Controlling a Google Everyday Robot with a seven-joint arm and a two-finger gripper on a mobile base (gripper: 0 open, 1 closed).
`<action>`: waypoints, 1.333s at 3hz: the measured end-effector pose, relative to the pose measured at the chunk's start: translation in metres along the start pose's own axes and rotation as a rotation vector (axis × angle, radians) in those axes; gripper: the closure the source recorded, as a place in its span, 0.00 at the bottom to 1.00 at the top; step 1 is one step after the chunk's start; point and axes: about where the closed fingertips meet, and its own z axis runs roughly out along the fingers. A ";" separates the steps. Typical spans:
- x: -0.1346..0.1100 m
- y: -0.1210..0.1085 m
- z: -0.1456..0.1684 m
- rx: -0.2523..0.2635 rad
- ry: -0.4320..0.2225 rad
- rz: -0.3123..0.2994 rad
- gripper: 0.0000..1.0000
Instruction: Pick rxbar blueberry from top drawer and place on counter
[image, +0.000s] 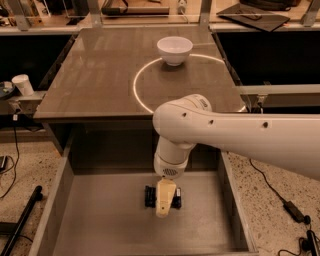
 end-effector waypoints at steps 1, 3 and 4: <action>0.002 -0.004 -0.003 0.106 0.022 0.019 0.00; 0.003 0.001 -0.001 0.138 0.032 0.035 0.00; 0.009 0.010 0.016 0.103 0.044 0.046 0.00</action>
Offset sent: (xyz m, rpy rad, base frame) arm 0.0029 -0.0018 0.0019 -0.0252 -0.0751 -0.0256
